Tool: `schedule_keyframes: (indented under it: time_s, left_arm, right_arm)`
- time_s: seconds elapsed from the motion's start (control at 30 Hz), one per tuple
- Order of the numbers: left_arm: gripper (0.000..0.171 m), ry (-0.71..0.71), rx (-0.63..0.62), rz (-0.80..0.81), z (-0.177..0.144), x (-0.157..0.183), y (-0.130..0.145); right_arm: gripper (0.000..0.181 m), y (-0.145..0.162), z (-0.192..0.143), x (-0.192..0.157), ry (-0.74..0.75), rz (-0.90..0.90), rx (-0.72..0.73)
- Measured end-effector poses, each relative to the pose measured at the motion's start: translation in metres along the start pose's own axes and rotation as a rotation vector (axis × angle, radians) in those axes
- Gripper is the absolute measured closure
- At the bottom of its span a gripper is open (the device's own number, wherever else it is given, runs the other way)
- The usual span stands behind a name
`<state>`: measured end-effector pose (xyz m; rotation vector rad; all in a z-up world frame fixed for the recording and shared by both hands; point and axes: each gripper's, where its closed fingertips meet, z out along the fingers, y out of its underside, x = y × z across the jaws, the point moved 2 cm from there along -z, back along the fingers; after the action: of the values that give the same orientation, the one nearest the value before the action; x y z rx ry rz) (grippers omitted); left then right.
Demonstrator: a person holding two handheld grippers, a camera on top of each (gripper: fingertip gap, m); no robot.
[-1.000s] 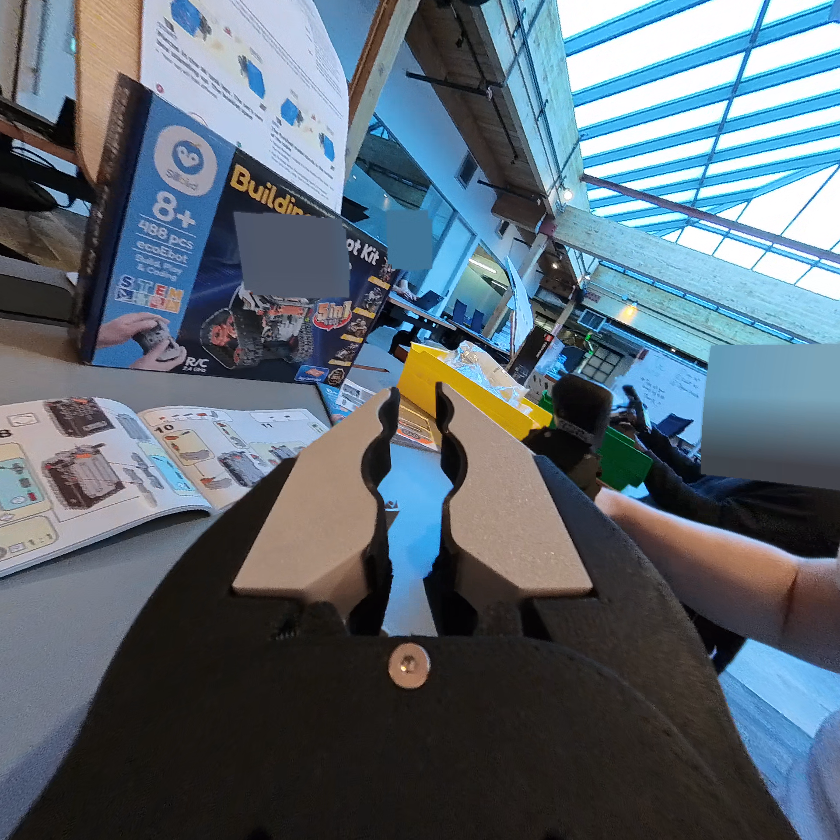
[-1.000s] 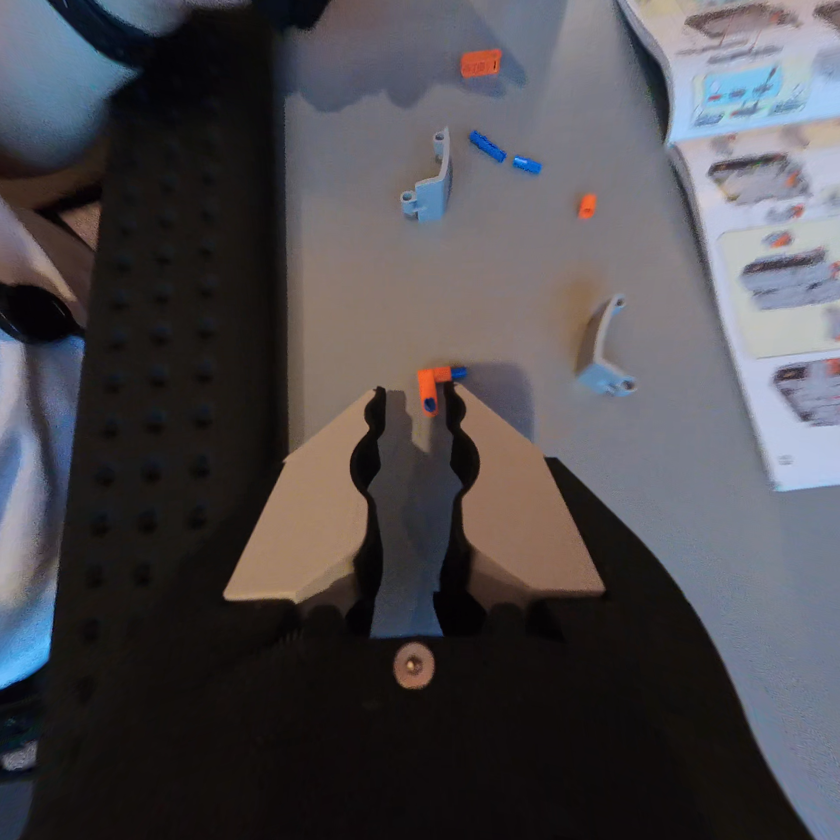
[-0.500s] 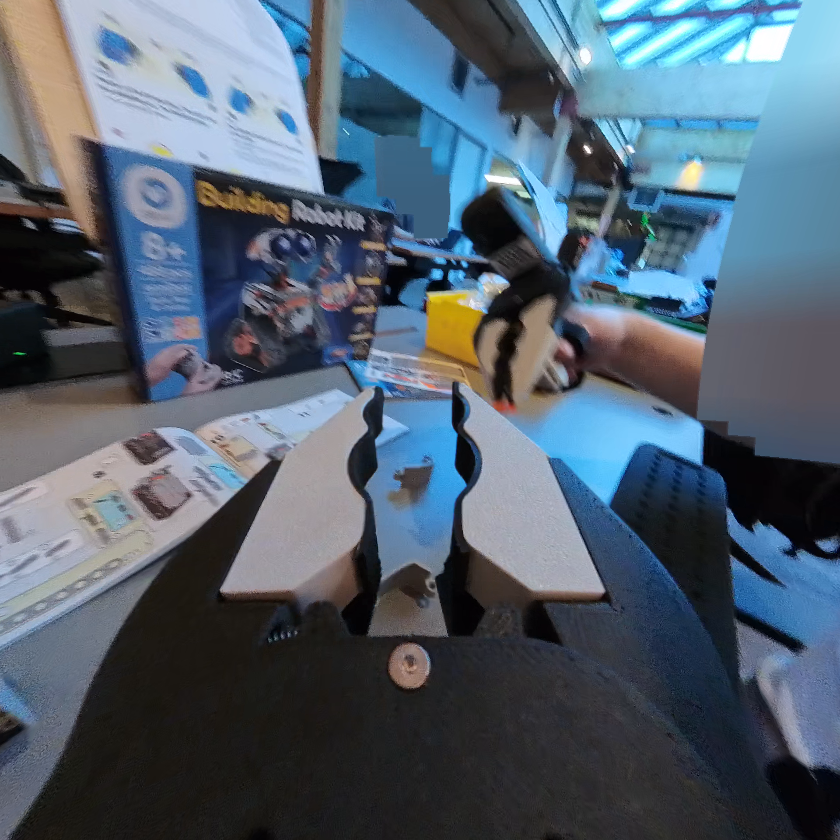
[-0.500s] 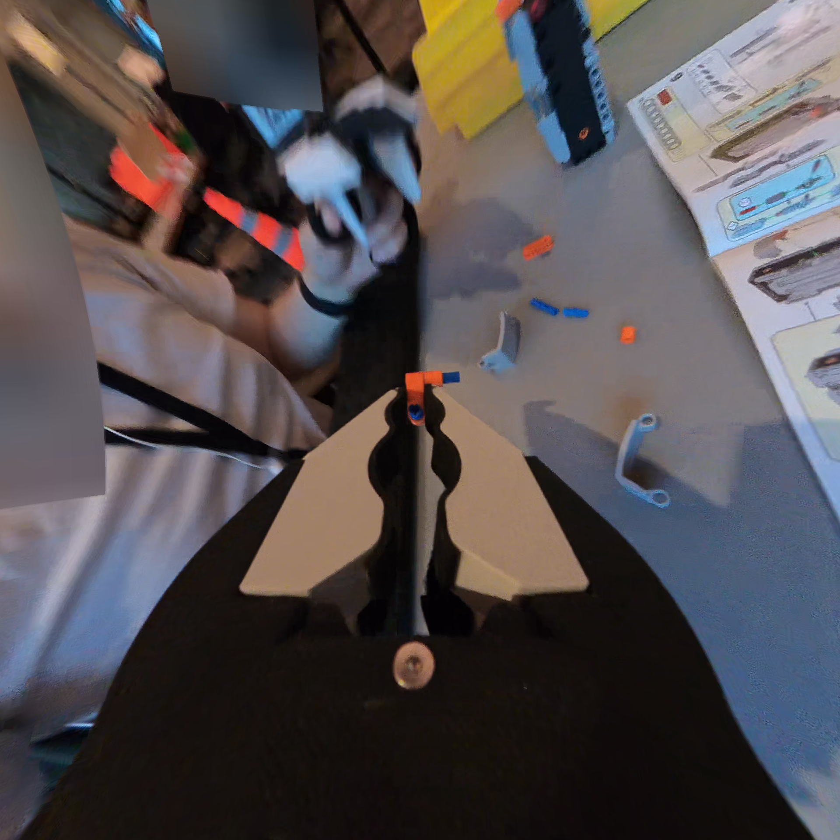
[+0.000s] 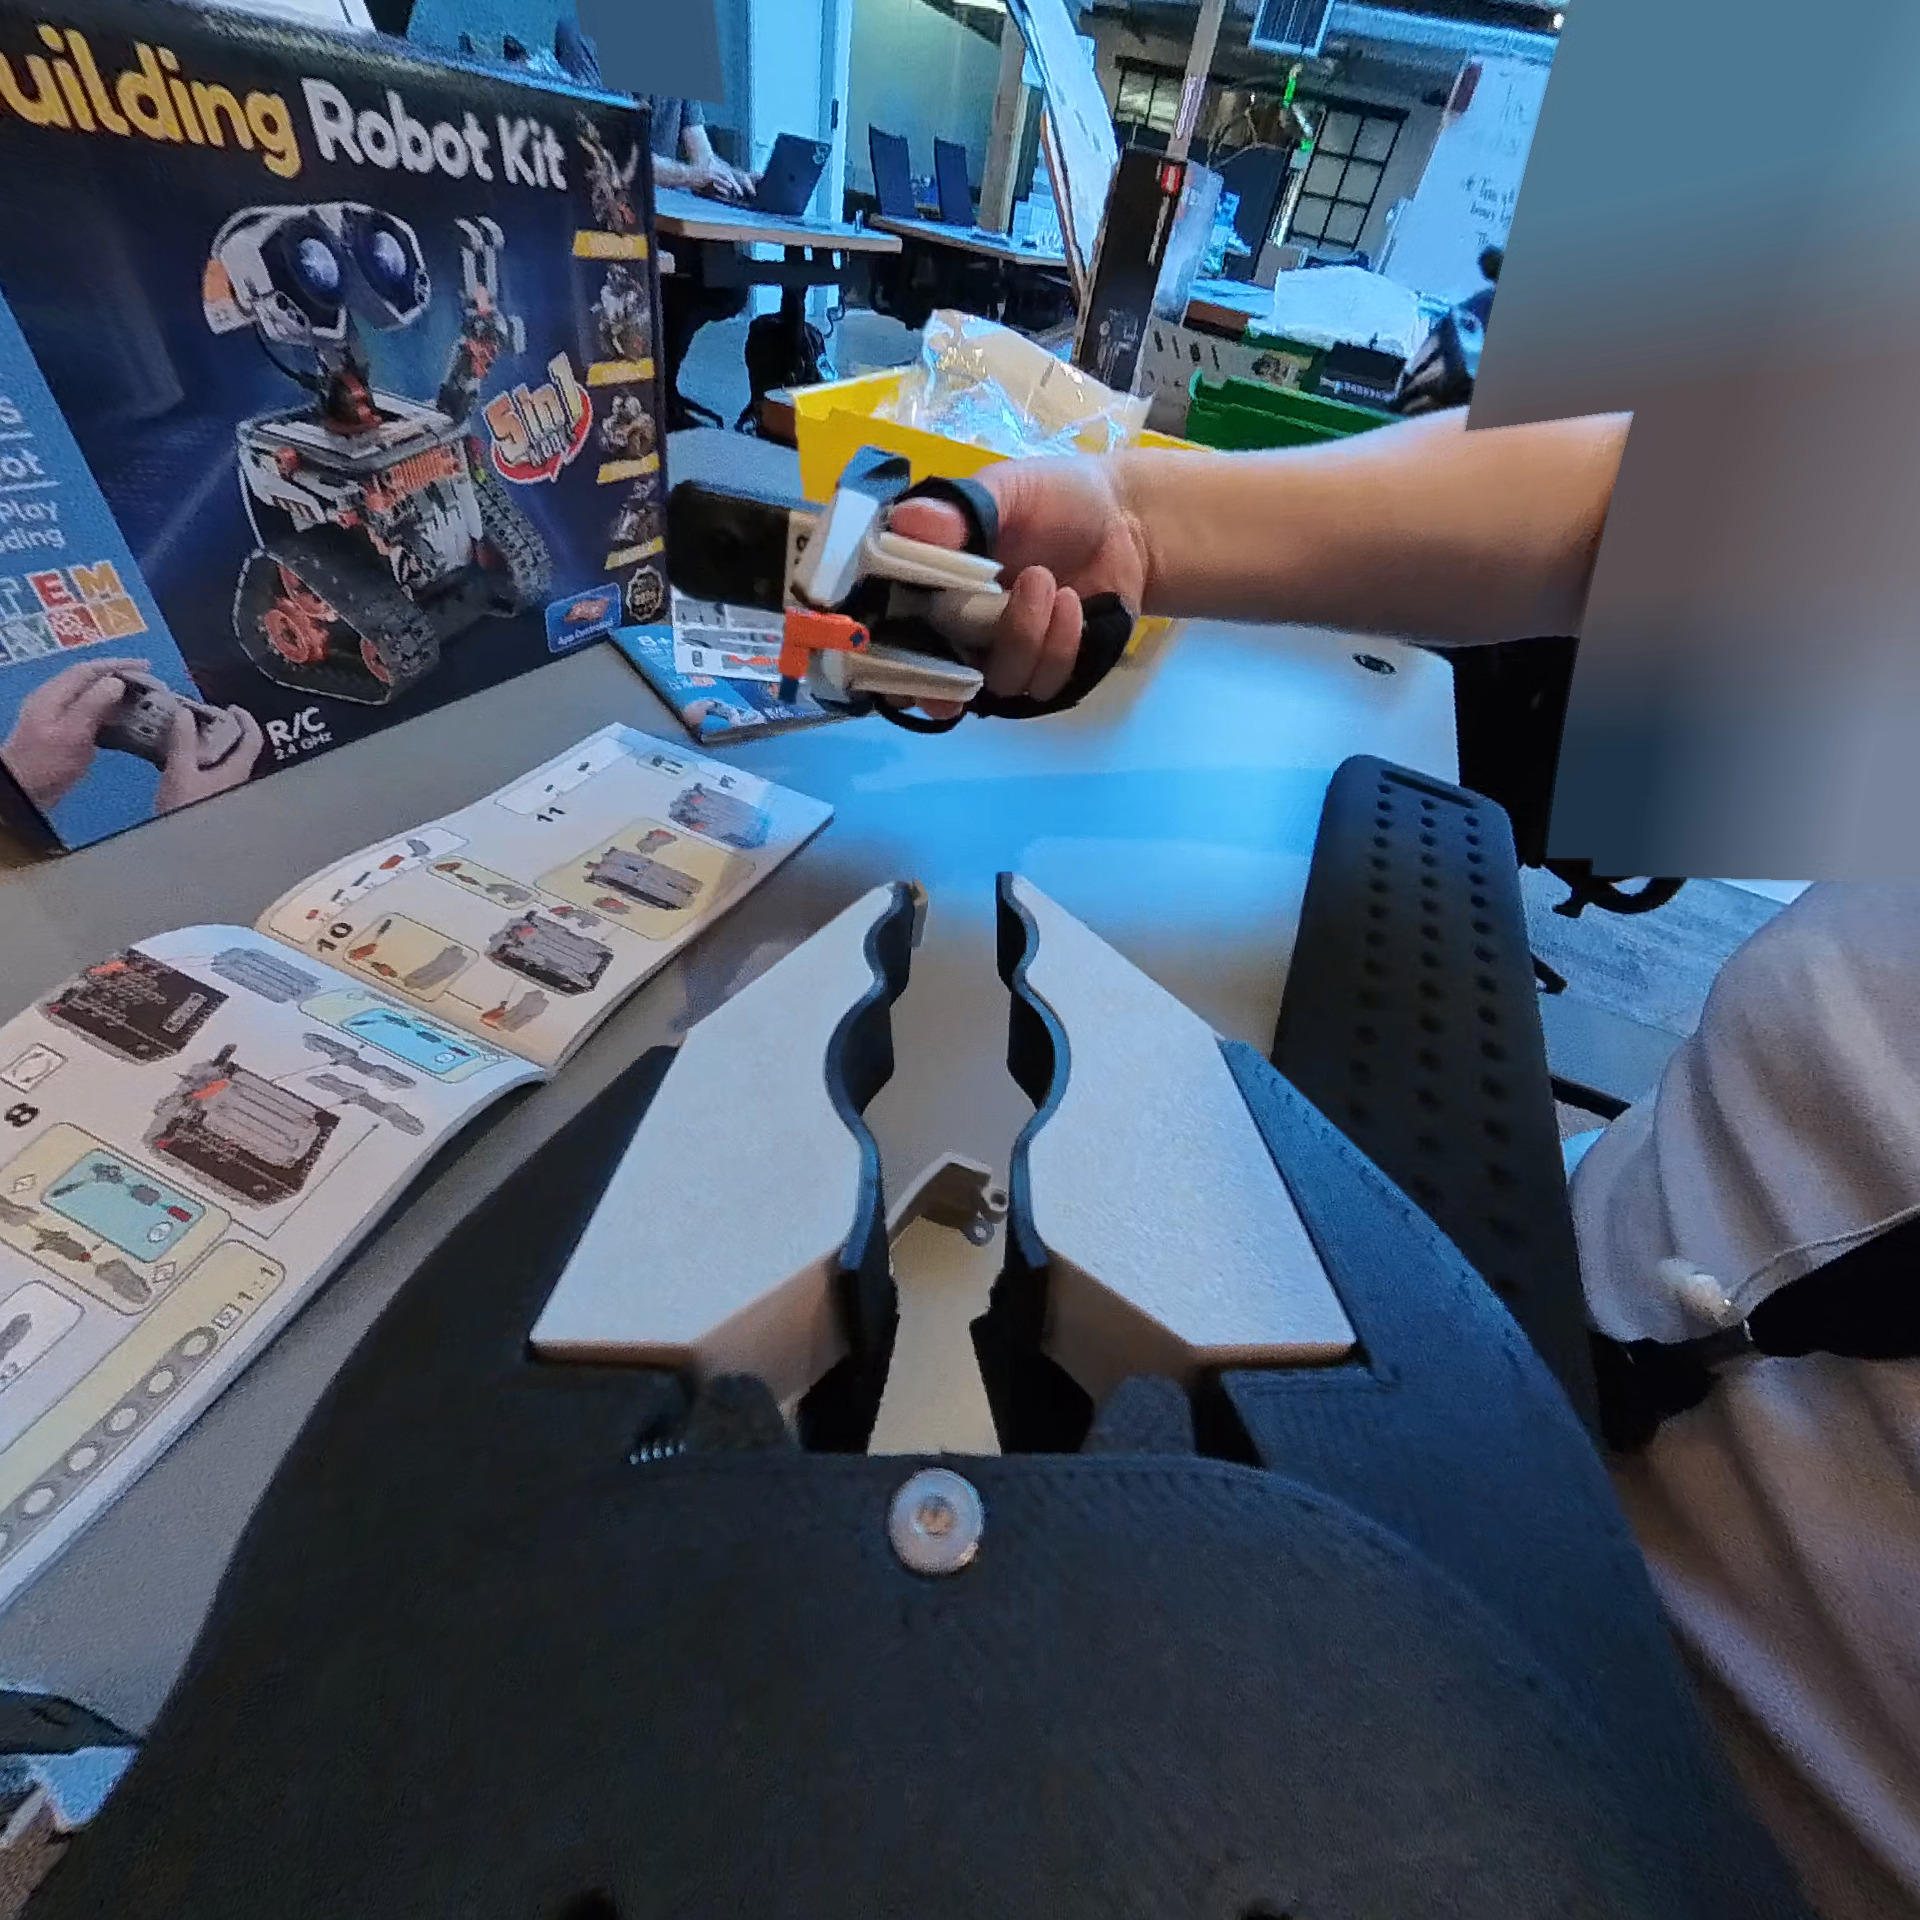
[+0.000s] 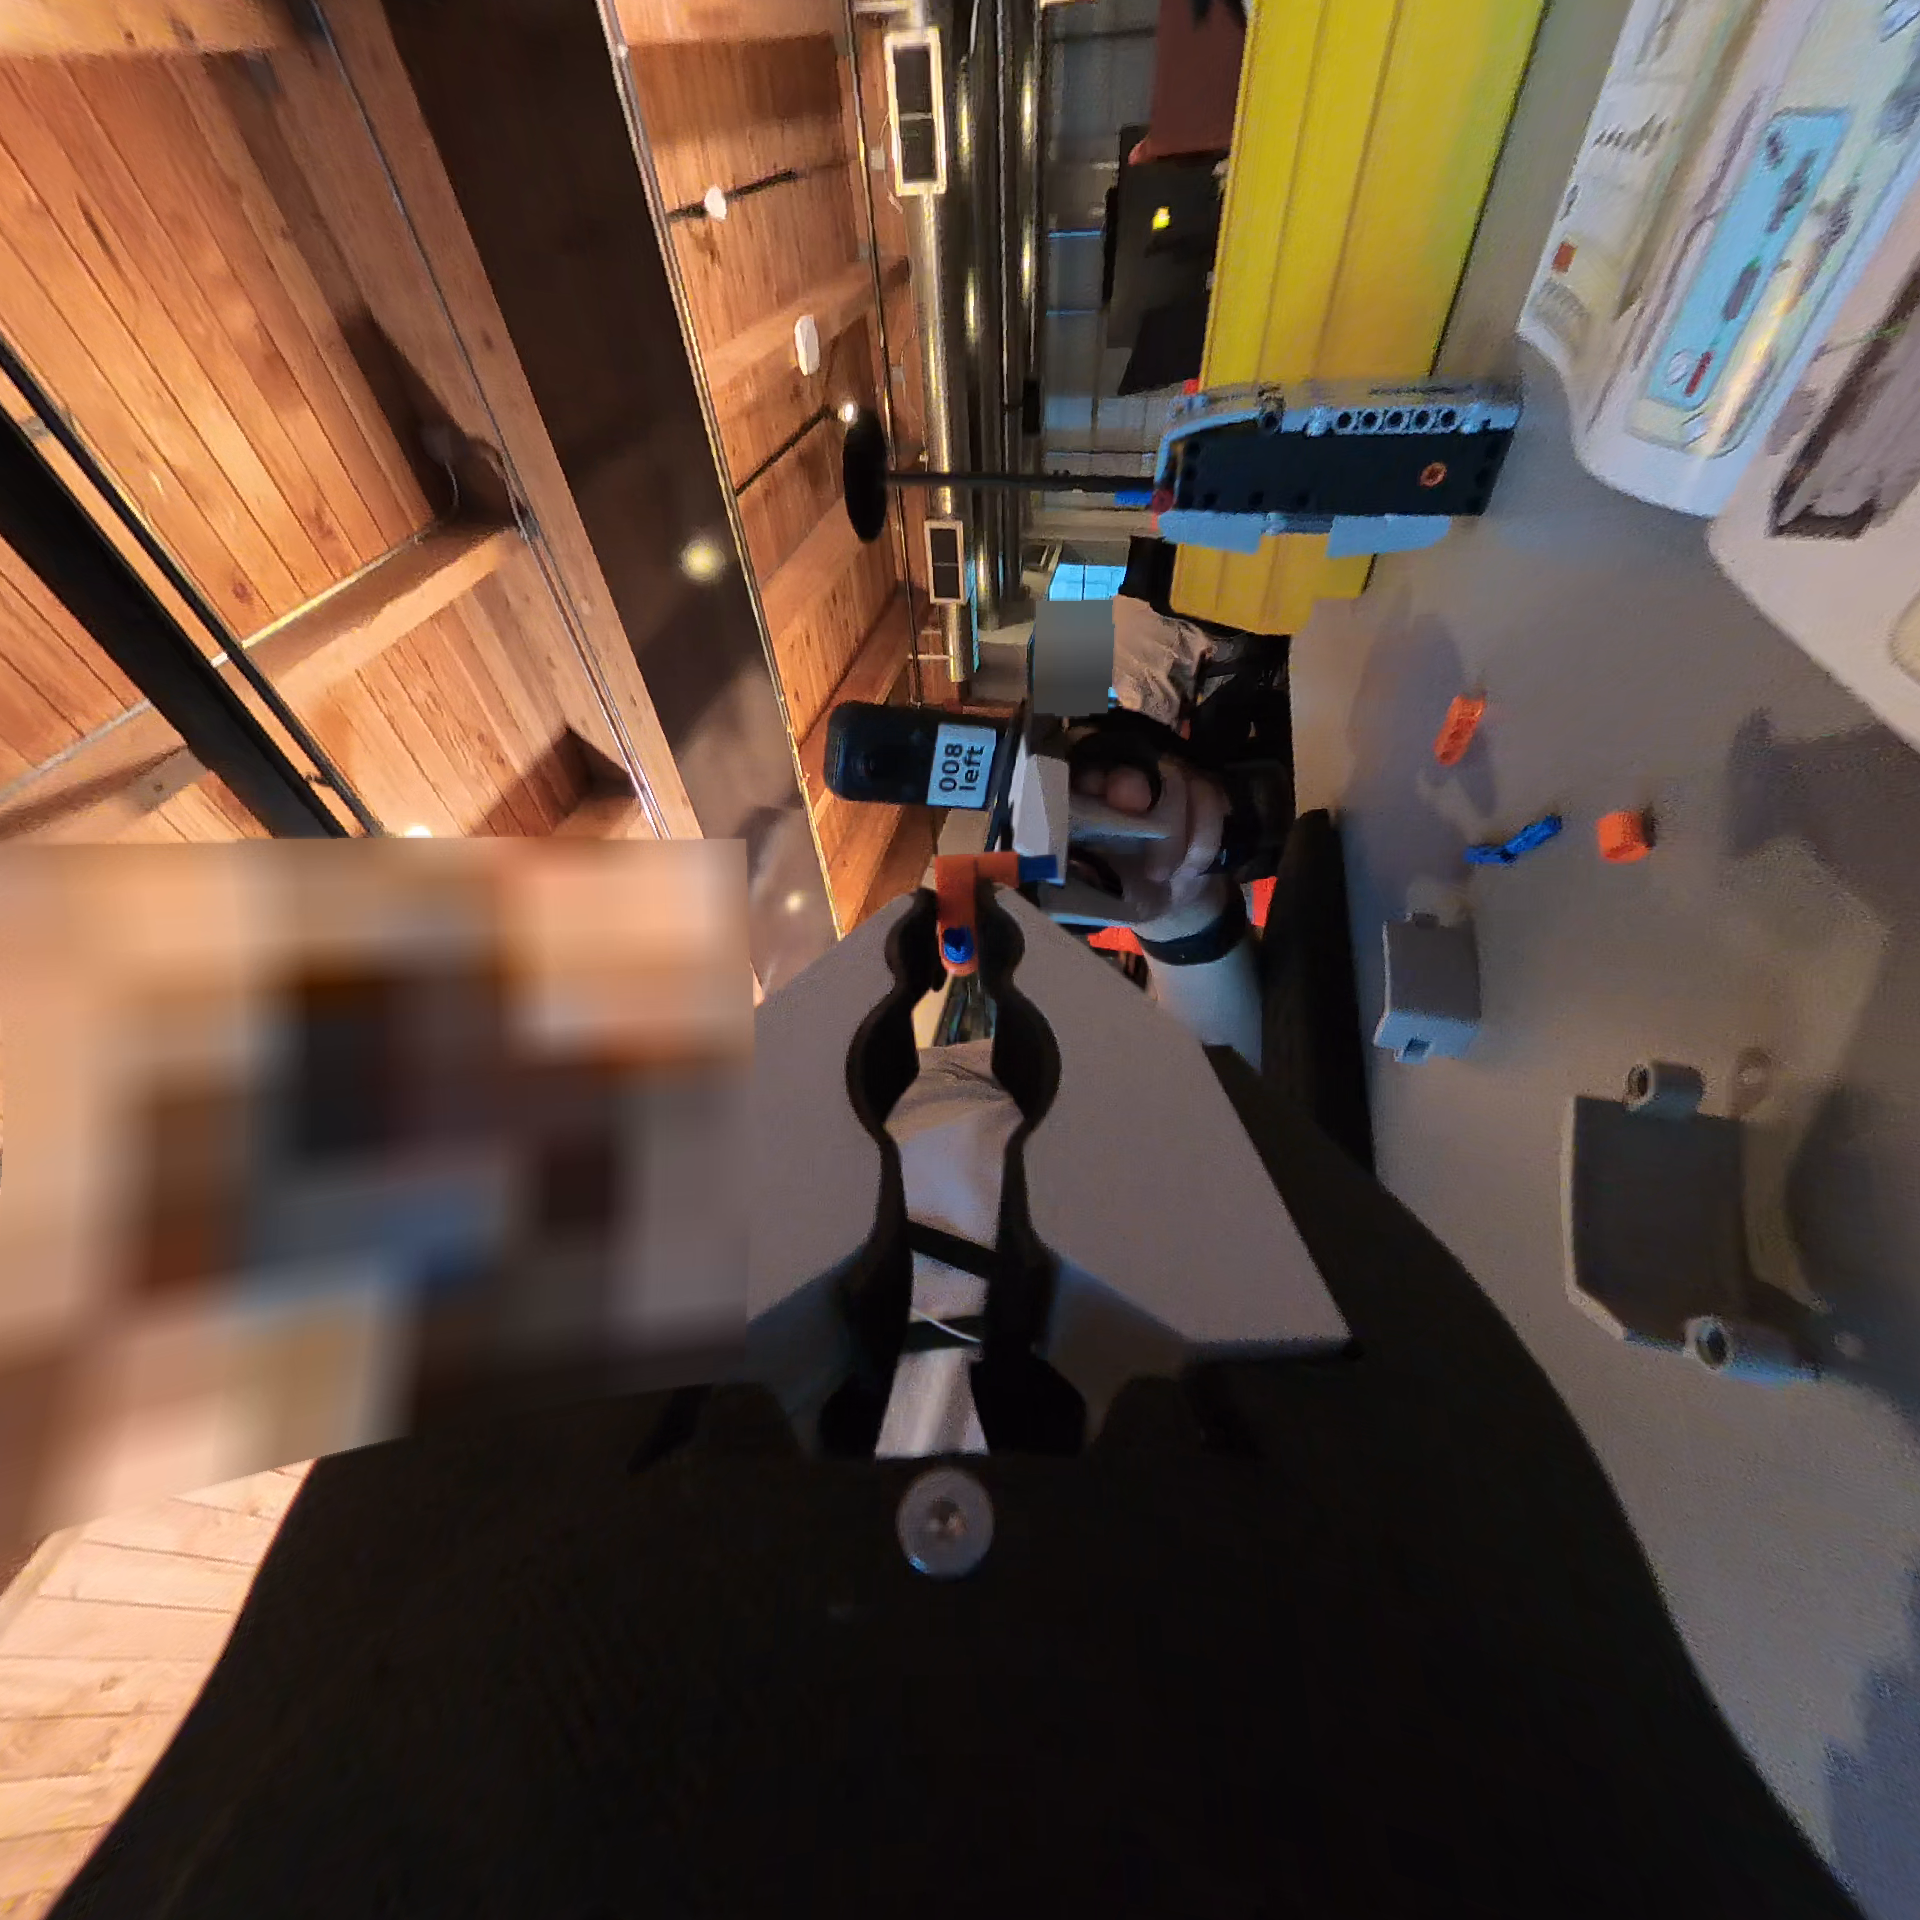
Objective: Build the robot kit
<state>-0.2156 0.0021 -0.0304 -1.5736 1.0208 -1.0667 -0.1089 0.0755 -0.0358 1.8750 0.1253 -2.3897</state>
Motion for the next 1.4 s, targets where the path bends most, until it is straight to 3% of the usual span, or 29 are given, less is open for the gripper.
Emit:
schedule_keyframes:
  time_s: [0.03, 0.37, 1.4]
  left_arm:
    - [0.158, -0.004, 0.015, -0.008, -0.001, -0.001, 0.000]
    - [0.158, -0.001, 0.055, -0.066, -0.007, 0.001, 0.011]
    - [0.157, -0.013, -0.003, -0.077, 0.004, -0.002, 0.025]
  right_arm:
    - [0.176, -0.003, 0.001, 0.001, 0.004, 0.012, -0.006]
    - [0.176, -0.050, -0.002, -0.008, 0.055, -0.003, 0.055]
    - [0.176, -0.034, -0.013, 0.005, 0.064, 0.027, 0.143]
